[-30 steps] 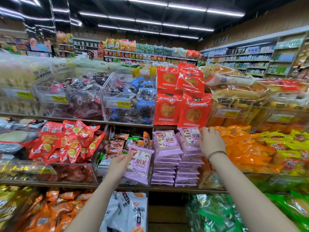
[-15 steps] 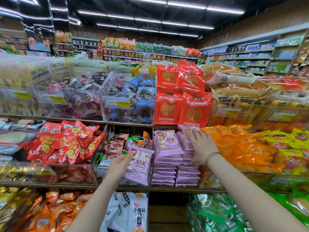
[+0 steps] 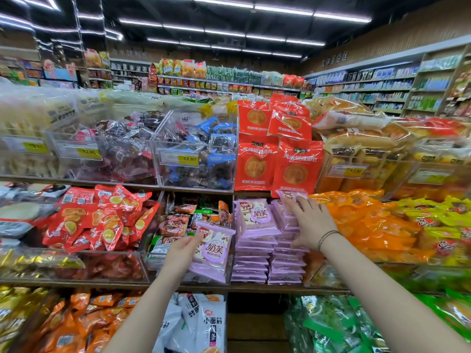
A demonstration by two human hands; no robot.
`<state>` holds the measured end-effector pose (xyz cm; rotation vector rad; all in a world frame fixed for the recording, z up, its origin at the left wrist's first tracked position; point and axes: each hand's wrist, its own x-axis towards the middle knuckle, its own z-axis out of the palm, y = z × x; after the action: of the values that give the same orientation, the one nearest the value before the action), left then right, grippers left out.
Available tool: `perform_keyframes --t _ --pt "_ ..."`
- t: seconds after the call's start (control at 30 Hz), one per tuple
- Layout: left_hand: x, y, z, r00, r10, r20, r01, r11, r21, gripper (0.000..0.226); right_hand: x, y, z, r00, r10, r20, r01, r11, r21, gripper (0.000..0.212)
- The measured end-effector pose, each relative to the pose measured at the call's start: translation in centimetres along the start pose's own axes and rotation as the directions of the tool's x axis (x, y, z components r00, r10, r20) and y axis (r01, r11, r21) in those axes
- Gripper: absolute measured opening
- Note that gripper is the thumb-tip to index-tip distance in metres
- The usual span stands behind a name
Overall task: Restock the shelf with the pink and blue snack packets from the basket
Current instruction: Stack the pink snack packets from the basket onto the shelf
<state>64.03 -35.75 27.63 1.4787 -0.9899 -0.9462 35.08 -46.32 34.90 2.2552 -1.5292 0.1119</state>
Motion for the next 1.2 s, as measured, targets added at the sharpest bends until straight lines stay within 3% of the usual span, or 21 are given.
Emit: perform_keyframes --t 0.17,0.23,0.3,0.4,0.5,0.57,0.63,0.67,0.73,0.8,0.87,0.93,1.03,1.1,1.2 --pt "-0.3 0.4 0.1 1.0 -0.021 0.008 0.021 0.999 -0.044 0.013 -1.3 0.0 -1.3 1.0 -0.012 0.026 0.008 0.993 0.12 0.118" --pt "-0.6 0.7 0.0 0.998 -0.069 0.006 0.07 0.994 -0.089 0.024 -1.9 -0.3 -2.5 0.998 -0.053 0.031 0.047 0.985 0.165 0.108" --pt "-1.0 1.1 0.3 0.991 -0.135 -0.022 0.129 0.974 -0.185 0.048 -2.9 -1.3 -3.7 0.992 -0.113 -0.058 0.124 0.96 0.249 0.095" --pt "-1.7 2.8 1.6 0.987 -0.161 -0.023 0.148 0.949 -0.28 0.048 -5.1 -4.6 -5.7 0.95 -0.253 -0.184 0.311 0.831 0.461 0.086" --pt "-2.4 5.3 4.3 0.994 -0.091 0.055 0.104 0.943 -0.317 0.05 -6.0 -8.1 -6.4 0.881 -0.426 -0.208 0.474 0.795 0.379 0.089" --pt "-2.6 6.7 5.8 0.992 -0.011 0.127 0.061 0.915 -0.4 0.044 -5.6 -8.7 -6.4 0.886 -0.411 -0.212 0.461 0.82 0.338 0.08" --pt "-2.6 7.5 6.4 0.992 0.035 0.123 0.023 0.896 -0.443 0.049 -4.9 -7.8 -6.4 0.917 -0.324 -0.232 0.397 0.798 0.454 0.07" --pt "-2.3 7.3 6.4 0.994 0.085 0.074 -0.051 0.925 -0.375 0.052 -4.4 -7.1 -6.3 0.926 -0.279 -0.255 0.373 0.776 0.508 0.07" --pt "-1.5 6.3 6.3 0.953 0.302 0.001 -0.302 0.953 0.001 0.049 -3.1 -5.6 -5.9 0.925 -0.209 -0.317 0.352 0.789 0.505 0.069" --pt "-0.5 4.3 6.6 0.882 0.464 0.081 -0.456 0.799 0.392 0.041 -1.4 -4.6 -5.6 0.922 -0.181 -0.342 0.322 0.849 0.42 0.066" --pt "0.1 2.3 7.5 0.889 0.427 0.167 -0.434 0.663 0.61 0.055 -0.1 -4.4 -5.0 0.936 -0.199 -0.29 0.296 0.893 0.34 0.064" --pt "0.5 1.0 8.5 0.892 0.43 0.142 -0.394 0.58 0.713 0.058 0.9 -4.5 -4.0 0.961 -0.24 -0.136 0.271 0.912 0.309 0.059" --pt "1.5 1.0 8.8 0.888 0.456 0.051 -0.356 0.615 0.703 0.042 1.7 -4.8 -3.7 0.956 -0.277 0.1 0.23 0.914 0.333 0.063" --pt "2.0 1.3 8.6 0.891 0.452 0.048 -0.335 0.581 0.742 0.038 2.2 -4.8 -3.9 0.945 -0.302 0.127 0.261 0.929 0.263 0.069" --pt "2.0 1.0 8.4 0.888 0.449 0.096 -0.35 0.528 0.774 0.048 2.7 -4.7 -4.0 0.943 -0.305 0.131 0.26 0.925 0.277 0.062"
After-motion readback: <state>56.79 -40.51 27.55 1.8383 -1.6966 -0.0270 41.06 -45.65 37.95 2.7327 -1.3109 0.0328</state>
